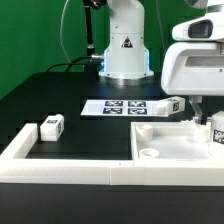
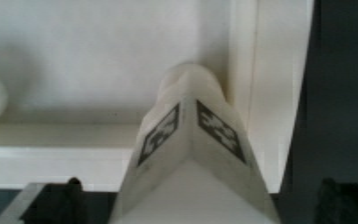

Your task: Assemble one leg

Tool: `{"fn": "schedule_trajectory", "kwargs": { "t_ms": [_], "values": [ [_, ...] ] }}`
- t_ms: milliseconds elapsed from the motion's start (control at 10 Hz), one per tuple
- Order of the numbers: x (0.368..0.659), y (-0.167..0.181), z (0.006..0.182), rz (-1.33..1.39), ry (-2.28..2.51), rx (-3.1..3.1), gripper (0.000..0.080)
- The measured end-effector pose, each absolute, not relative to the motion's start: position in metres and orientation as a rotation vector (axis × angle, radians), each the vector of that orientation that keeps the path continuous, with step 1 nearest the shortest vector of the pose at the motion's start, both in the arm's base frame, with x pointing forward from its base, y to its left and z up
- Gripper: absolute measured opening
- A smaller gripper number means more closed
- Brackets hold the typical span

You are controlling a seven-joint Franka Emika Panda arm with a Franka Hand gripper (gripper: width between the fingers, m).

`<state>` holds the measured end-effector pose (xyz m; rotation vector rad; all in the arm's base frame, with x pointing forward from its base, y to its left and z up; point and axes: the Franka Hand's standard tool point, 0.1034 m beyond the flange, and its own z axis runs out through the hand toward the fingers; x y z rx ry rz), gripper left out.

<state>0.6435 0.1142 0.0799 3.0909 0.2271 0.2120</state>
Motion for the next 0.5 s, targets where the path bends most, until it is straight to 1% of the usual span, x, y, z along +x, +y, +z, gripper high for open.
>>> {"fn": "schedule_trajectory", "kwargs": {
  "t_ms": [200, 500],
  "values": [
    [0.6439, 0.1144, 0.0799, 0.209, 0.547, 3.034, 0.0649],
    [0.6450, 0.1106, 0.0803, 0.197, 0.824, 2.950, 0.0649]
  ]
}}
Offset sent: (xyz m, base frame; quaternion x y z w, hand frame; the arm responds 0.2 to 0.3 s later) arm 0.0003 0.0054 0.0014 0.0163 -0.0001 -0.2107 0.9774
